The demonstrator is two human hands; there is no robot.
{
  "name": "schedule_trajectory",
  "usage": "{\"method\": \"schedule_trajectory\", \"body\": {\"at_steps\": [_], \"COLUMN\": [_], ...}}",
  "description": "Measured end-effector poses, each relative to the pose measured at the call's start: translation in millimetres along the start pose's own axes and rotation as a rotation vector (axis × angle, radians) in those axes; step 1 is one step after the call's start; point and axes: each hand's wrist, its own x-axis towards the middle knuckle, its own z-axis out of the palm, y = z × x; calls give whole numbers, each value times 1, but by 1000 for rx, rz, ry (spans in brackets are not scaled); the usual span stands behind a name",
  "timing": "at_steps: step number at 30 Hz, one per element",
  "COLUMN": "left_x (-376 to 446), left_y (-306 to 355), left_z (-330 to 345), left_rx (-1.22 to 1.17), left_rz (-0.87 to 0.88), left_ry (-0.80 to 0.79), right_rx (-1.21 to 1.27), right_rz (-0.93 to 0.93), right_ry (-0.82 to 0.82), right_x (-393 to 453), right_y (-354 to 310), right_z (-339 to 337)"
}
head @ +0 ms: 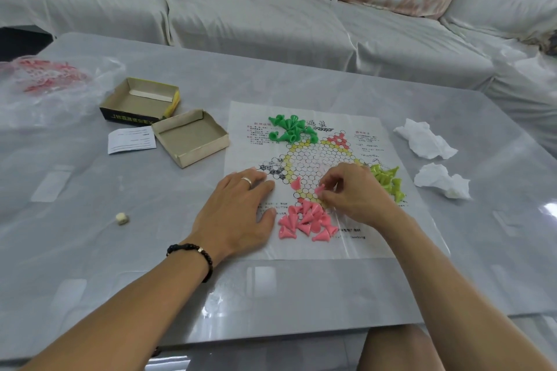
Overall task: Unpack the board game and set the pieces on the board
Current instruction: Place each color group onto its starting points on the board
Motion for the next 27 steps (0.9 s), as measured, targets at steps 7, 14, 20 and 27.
{"method": "schedule_trajectory", "body": {"at_steps": [7, 14, 20, 27], "left_x": [0, 0, 0, -1], "left_y": [1, -1, -2, -2], "left_z": [-1, 1, 2, 2], "left_rx": [-5, -1, -8, -14], "left_rz": [-6, -10, -8, -7], "left_ry": [-6, -8, 2, -2], "right_rx": [26, 69, 99, 140], "right_rz": [31, -14, -10, -18], "right_ry": [-51, -91, -98, 88], "right_x": [3, 10, 10, -5], "right_y": [-4, -15, -16, -13], "right_z": [0, 5, 5, 0]}}
